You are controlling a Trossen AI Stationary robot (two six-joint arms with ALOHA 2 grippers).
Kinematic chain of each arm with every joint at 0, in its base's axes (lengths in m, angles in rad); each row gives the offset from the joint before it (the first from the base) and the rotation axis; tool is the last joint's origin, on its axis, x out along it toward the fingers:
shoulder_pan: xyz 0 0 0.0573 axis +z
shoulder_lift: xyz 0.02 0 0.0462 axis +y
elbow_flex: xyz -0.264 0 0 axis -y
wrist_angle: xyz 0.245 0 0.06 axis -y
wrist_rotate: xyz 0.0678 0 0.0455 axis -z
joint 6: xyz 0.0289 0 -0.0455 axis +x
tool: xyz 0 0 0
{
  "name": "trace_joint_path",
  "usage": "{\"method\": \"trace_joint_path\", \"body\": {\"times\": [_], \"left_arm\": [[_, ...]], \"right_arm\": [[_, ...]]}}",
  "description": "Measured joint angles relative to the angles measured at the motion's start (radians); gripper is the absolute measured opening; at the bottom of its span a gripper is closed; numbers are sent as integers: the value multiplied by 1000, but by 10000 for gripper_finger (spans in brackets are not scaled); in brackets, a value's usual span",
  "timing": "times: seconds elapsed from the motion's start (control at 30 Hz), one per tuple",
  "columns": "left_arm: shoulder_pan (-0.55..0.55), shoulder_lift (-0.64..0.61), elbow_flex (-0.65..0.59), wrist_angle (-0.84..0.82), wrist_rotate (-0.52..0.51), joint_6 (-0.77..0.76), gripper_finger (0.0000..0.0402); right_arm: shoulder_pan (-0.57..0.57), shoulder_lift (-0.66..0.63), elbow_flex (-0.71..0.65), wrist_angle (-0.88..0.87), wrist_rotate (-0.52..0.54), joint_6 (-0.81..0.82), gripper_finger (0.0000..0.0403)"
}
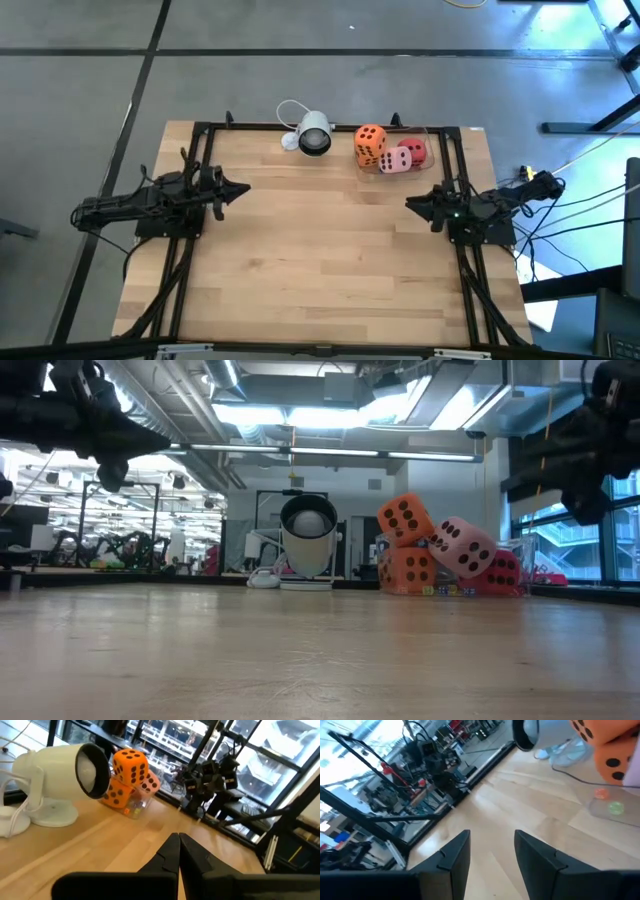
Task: Pick & Place Dice
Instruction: Return to Home Position
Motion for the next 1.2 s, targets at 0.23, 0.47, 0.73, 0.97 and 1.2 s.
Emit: {"method": "trace_joint_path", "body": {"times": [0.23,0.47,0.73,0.97,1.2], "left_arm": [[-23,0,-30,14,-5,27,4],[-51,18,-103,138,27,16,4],[-53,84,-106,125,75,134,4],[-53,131,-106,119,102,170,4],[-53,175,-107,119,83,171,4]], "right_arm": [[-3,-3,-3,14,-4,-2,153],[-3,-3,-4,15,-5,-6,153],[-3,23,-4,9,0,-99,153],[-3,41,-4,8,1,-256,153],[-3,41,-4,8,38,-358,153]]}}
